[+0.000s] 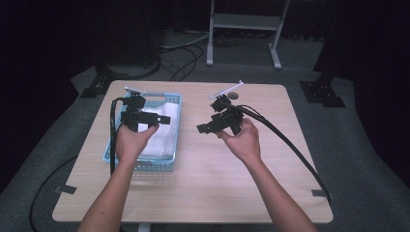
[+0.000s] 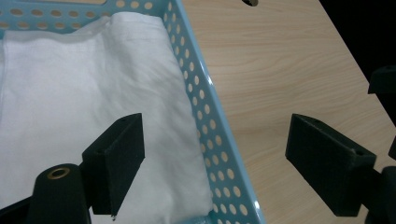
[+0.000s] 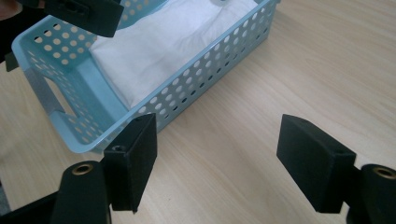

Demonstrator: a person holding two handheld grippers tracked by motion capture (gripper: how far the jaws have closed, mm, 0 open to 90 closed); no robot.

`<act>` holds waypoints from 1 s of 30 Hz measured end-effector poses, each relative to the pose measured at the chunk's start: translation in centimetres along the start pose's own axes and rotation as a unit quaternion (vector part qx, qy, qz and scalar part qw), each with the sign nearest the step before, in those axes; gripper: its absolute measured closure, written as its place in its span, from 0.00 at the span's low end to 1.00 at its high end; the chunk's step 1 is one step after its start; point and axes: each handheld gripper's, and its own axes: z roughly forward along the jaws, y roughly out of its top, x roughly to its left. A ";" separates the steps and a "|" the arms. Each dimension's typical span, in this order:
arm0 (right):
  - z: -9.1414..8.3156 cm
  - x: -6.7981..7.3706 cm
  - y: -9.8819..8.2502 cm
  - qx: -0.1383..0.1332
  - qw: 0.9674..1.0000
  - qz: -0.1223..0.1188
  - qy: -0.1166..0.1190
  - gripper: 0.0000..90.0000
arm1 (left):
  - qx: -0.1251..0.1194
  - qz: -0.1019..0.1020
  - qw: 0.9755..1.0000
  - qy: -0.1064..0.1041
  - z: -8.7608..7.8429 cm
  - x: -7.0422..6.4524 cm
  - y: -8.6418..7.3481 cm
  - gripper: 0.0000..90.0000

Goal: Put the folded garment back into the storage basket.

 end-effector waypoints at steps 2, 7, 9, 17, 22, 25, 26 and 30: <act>-0.1 0.0 0.0 0.002 1.000 0.001 -0.004 0.32 | 0.001 0.001 1.000 0.000 0.0 -0.1 0.0 0.22; -0.5 -0.4 -0.1 -0.003 1.000 0.013 -0.004 0.32 | 0.001 0.002 1.000 -0.001 0.0 -0.3 0.0 0.22; -0.7 -0.7 -0.3 -0.012 1.000 0.022 0.003 0.33 | 0.001 0.004 1.000 -0.003 0.0 -0.4 0.0 0.22; -1.3 -1.9 -1.6 -0.015 0.999 0.035 -0.015 0.32 | 0.000 0.006 1.000 -0.005 0.3 -1.0 0.0 0.21; -1.8 -2.5 -2.4 -0.022 0.999 0.043 -0.015 0.32 | 0.001 0.012 1.000 -0.010 0.7 -1.4 0.1 0.21; -2.0 -2.6 -2.7 -0.022 0.999 0.032 -0.024 0.32 | -0.001 0.013 1.000 -0.013 1.1 -1.9 0.1 0.21; -2.1 -2.7 -2.8 -0.027 0.999 0.037 -0.021 0.32 | -0.001 0.014 1.000 -0.014 1.2 -2.0 0.2 0.21; -2.5 -3.4 -3.4 -0.028 0.998 0.043 -0.028 0.32 | -0.004 0.019 1.000 -0.015 1.4 -2.7 0.3 0.21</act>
